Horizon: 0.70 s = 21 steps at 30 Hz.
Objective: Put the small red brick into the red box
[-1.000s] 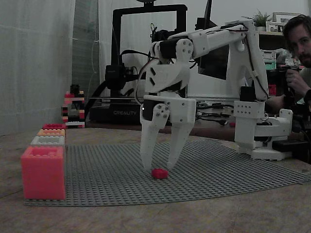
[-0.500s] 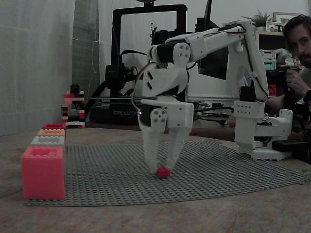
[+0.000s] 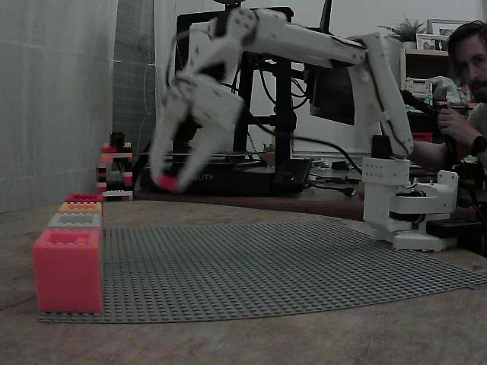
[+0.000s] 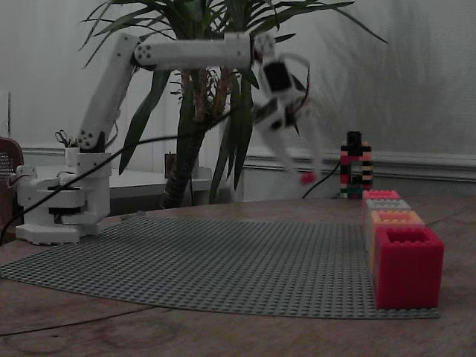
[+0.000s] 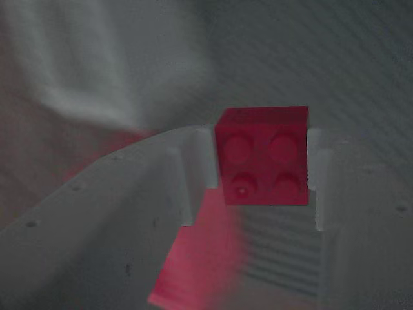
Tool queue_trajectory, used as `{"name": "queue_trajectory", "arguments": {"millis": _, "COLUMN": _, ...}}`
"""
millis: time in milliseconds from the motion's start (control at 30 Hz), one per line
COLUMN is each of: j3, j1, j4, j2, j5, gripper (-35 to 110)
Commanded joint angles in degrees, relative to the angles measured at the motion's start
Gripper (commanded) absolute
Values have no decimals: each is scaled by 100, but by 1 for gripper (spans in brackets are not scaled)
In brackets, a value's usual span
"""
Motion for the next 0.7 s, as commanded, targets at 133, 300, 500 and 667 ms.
{"name": "queue_trajectory", "arguments": {"millis": 133, "j3": -2197, "j1": 2048, "j4": -62, "j2": -492, "j5": -624, "gripper": 0}}
{"name": "queue_trajectory", "arguments": {"millis": 300, "j3": -3261, "j1": 2874, "j4": -677, "j2": -1450, "j5": -1090, "gripper": 0}}
{"name": "queue_trajectory", "arguments": {"millis": 500, "j3": -3955, "j1": 3270, "j4": -1433, "j2": -2531, "j5": -1380, "gripper": 0}}
{"name": "queue_trajectory", "arguments": {"millis": 667, "j3": -3990, "j1": 3234, "j4": -2197, "j2": -3182, "j5": -1477, "gripper": 0}}
